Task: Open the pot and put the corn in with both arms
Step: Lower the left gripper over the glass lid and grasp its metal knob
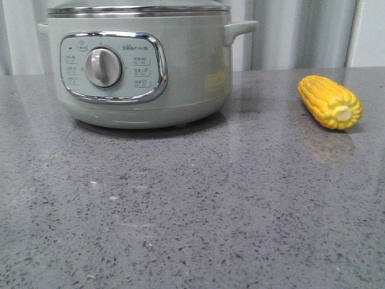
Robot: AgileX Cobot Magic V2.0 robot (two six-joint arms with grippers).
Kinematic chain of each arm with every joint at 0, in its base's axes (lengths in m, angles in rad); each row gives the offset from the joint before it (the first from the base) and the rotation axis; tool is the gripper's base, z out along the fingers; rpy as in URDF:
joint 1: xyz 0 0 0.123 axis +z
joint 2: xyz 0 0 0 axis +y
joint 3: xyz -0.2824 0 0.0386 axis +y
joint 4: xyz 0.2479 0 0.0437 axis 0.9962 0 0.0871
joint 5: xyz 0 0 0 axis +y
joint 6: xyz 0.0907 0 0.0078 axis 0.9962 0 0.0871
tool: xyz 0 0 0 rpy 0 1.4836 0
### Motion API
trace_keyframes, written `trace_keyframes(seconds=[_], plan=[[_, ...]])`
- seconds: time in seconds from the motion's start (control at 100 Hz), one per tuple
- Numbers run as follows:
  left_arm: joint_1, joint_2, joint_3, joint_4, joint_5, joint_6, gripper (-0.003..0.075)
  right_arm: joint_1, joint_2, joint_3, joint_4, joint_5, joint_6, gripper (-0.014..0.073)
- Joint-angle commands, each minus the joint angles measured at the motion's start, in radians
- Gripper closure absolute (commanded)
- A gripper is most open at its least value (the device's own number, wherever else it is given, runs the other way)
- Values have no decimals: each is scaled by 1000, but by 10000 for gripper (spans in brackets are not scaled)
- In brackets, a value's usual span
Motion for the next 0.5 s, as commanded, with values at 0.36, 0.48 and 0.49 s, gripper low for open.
trace_keyframes(seconds=[0.36, 0.48, 0.49], plan=[[-431, 518, -296, 19, -410, 154, 258, -4, 193, -165, -22, -57, -44, 61], [-496, 692, -388, 21, -537, 154, 258, -4, 193, -165, -22, -57, -44, 62], [-498, 712, -394, 21, -538, 154, 258, -4, 193, -165, -22, -57, -44, 62]])
